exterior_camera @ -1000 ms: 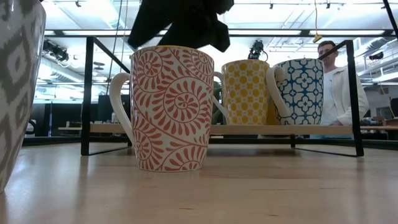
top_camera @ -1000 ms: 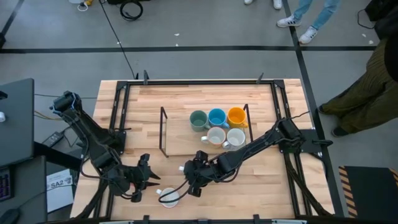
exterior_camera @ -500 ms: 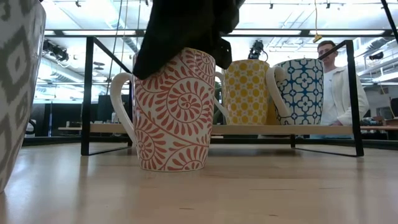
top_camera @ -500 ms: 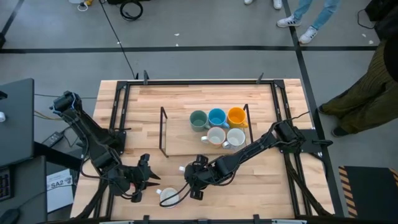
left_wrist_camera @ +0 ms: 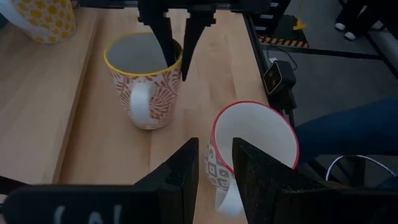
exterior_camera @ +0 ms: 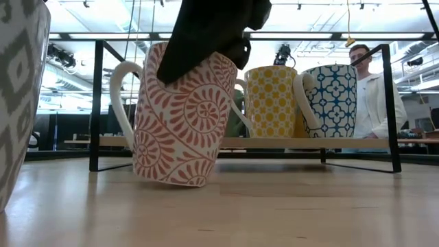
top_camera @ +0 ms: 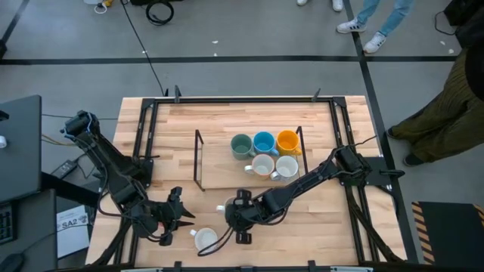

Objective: Place coffee mugs
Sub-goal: Put the orange white mug on the shelf

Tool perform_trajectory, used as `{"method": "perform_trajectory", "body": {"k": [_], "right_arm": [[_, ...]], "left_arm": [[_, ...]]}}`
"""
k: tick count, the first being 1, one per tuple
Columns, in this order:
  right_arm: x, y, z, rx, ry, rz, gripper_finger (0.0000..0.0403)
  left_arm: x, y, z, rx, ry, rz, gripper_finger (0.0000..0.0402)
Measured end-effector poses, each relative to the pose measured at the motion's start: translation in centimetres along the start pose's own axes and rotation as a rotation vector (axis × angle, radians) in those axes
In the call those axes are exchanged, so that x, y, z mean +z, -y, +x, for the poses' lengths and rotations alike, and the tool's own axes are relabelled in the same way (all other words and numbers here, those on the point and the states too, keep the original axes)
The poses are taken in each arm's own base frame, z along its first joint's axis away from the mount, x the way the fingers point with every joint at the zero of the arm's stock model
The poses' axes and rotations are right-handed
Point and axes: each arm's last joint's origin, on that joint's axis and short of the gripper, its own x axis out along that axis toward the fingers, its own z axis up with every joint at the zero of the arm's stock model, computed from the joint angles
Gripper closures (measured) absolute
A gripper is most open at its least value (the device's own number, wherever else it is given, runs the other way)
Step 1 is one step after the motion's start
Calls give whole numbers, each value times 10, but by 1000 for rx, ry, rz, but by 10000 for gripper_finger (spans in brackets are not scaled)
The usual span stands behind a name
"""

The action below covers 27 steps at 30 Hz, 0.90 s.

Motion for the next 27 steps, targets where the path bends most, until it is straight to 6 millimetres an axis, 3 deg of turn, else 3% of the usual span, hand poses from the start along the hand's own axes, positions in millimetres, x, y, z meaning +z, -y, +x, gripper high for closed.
{"method": "perform_trajectory", "body": {"k": [10,20,27], "right_arm": [[14,12,-24,155,-14,-182,369],[36,58,-47,181,14,-349,369],[43,90,-46,138,-9,-434,369]], "left_arm": [[1,1,0,-7,9,-7,299],[1,1,0,-9,12,-10,299],[2,1,0,-3,18,-12,299]]}}
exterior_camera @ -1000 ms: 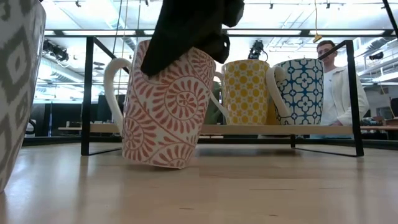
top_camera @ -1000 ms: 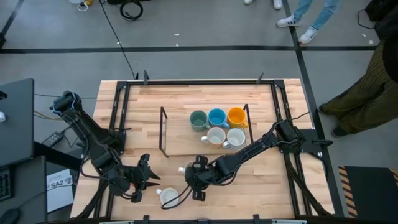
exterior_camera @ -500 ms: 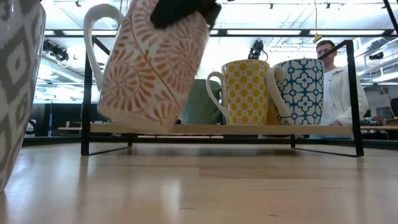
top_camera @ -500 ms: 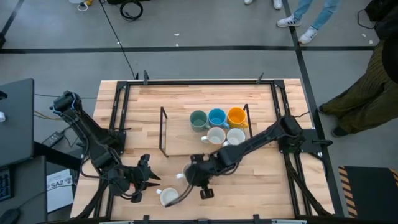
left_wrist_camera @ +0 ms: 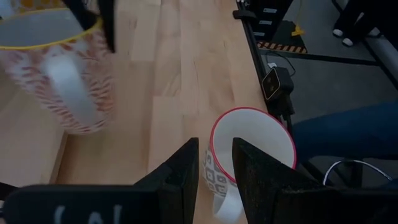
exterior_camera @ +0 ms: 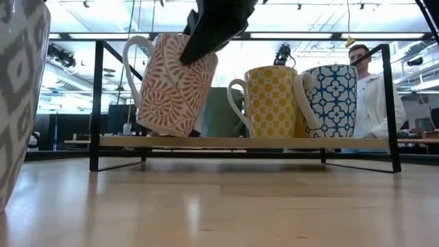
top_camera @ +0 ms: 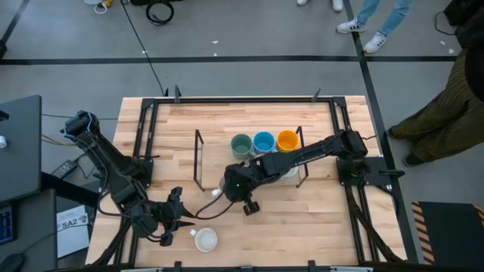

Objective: Place coffee mugs
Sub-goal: Put the orange white mug on the shelf

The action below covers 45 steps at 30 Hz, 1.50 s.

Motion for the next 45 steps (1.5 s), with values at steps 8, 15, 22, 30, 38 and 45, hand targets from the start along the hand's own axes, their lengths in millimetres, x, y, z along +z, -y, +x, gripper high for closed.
{"method": "perform_trajectory", "body": {"k": [8,15,22,30,38,45], "right_arm": [[-5,27,-4,-32,-3,-34,369],[-9,39,-7,-55,-21,-67,369],[-10,46,-21,-47,-82,-43,369],[-14,51,-26,-45,-132,-27,368],[-16,48,-26,-52,-157,-31,367],[-15,35,-25,9,-172,-40,367]], "left_arm": [[0,0,0,4,3,0,299],[0,0,0,7,5,0,299],[0,-1,0,11,2,5,299],[0,-1,0,16,5,8,299],[0,-1,0,16,5,15,299],[0,-1,0,16,5,15,299]]}}
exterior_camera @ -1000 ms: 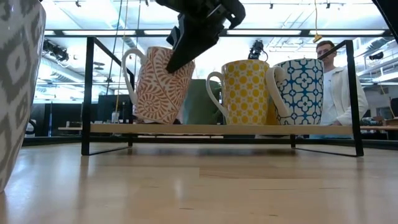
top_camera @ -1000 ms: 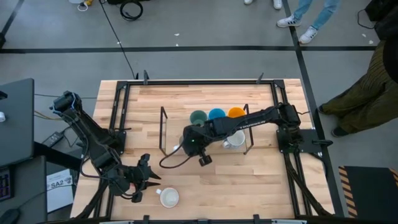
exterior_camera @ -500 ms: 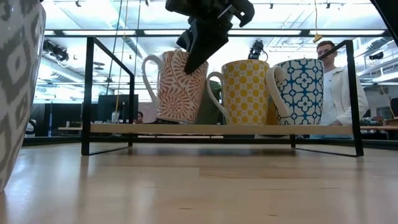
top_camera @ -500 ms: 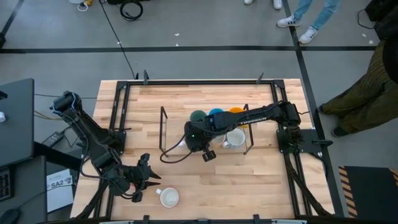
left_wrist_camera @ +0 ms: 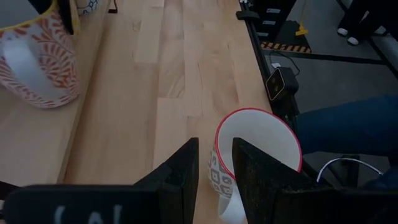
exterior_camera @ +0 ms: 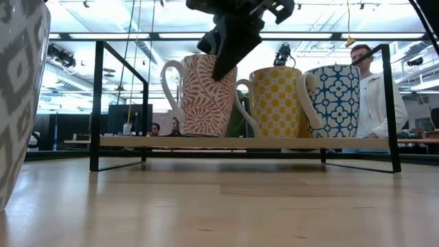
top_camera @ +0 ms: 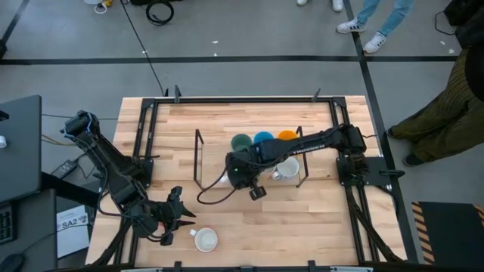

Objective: Place coffee mugs
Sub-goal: Put the orange white mug on the shelf

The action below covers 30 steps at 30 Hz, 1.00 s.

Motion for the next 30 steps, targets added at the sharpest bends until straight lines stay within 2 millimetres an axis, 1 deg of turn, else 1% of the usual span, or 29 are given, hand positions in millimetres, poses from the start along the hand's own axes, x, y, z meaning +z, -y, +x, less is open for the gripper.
{"method": "perform_trajectory", "body": {"k": [5,16,30], "right_arm": [[0,0,0,-21,-7,-1,367],[-5,15,-2,-87,-23,26,361],[-6,15,-2,-80,-34,29,357]], "left_arm": [[0,0,0,0,0,0,299],[0,0,0,0,0,-1,299],[0,0,0,-1,0,-2,299]]}}
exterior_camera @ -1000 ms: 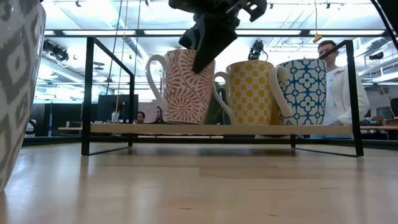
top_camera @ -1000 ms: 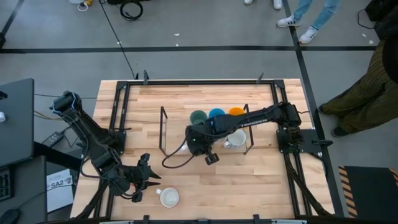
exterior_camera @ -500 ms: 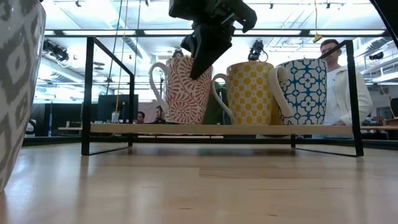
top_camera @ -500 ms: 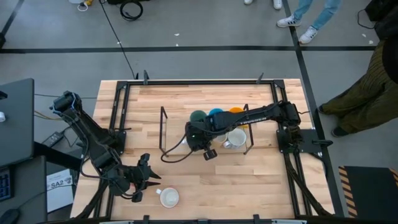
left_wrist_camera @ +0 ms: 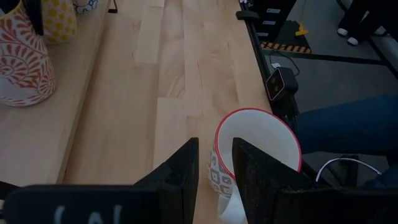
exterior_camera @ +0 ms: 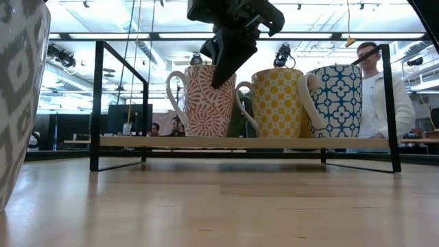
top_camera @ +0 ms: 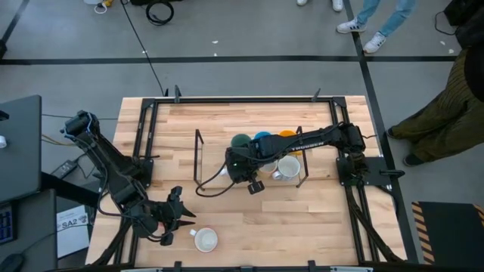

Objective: Place coffee mugs
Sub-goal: Put the orange white mug on the shelf, then adjust the yellow white mug on the shelf

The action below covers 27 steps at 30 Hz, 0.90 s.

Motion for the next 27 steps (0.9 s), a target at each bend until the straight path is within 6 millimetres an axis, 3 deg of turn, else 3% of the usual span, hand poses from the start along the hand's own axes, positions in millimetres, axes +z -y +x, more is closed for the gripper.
{"method": "perform_trajectory", "body": {"k": [12,27], "right_arm": [[0,0,0,0,1,0,348],[5,-3,-5,-1,18,-13,264]], "left_arm": [[0,0,0,0,0,0,299],[0,0,0,-1,0,0,299]]}}
